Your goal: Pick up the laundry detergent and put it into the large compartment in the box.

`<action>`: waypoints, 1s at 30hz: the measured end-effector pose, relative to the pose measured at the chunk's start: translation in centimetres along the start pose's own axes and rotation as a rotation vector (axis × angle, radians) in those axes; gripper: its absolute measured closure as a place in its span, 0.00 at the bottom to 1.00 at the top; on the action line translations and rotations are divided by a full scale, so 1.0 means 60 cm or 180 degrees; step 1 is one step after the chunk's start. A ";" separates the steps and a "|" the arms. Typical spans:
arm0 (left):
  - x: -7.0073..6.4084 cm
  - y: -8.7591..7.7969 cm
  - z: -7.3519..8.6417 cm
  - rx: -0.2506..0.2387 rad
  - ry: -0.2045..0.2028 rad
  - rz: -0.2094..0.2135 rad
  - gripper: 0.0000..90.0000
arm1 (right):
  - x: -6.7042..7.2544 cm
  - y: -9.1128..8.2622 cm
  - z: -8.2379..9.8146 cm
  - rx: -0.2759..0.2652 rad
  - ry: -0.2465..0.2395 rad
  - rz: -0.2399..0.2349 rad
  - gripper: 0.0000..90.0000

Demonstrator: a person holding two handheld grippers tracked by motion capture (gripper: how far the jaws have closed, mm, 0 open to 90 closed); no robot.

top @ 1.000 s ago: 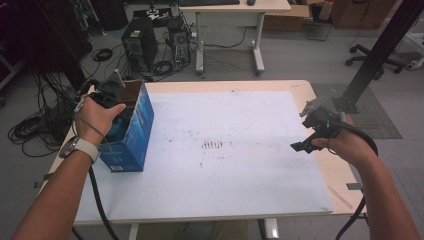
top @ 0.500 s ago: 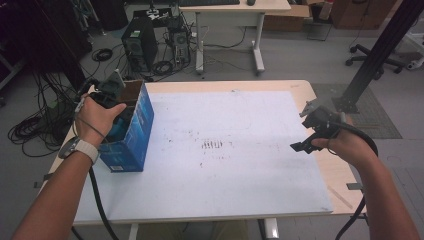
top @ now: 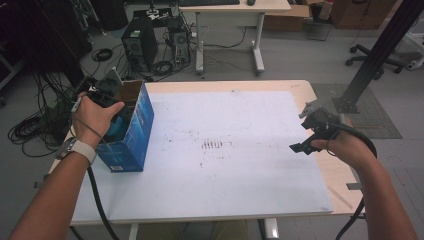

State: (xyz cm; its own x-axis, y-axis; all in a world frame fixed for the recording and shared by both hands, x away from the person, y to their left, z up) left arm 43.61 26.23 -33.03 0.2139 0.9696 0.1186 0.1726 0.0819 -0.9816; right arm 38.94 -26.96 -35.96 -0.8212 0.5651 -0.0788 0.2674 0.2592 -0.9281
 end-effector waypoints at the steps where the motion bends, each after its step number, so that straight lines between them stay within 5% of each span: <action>1: 0.000 -0.001 0.001 0.0007 -0.0013 0.0000 0.17 | 0.000 0.000 0.000 -0.0007 0.0003 -0.0003 0.09; 30: -0.014 -0.060 -0.002 -0.0098 0.0159 0.0173 0.13 | 0.002 -0.009 0.003 -0.0030 0.0003 0.0017 0.09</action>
State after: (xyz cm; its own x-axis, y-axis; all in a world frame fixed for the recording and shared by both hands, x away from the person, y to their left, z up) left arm 42.94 25.11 -29.57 0.2713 0.9597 0.0734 0.1887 0.0217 -0.9818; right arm 38.60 -27.16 -35.51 -0.8193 0.5673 -0.0832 0.2763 0.2635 -0.9242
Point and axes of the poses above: each handheld gripper's, and its own axes: y roughly forward along the jaws, z roughly out of its underside, x roughly to its left, the point moved 7 cm from there along y, roughly forward along the jaws, and after that the axes turned 7 degrees about x, right-handed, at the moved point
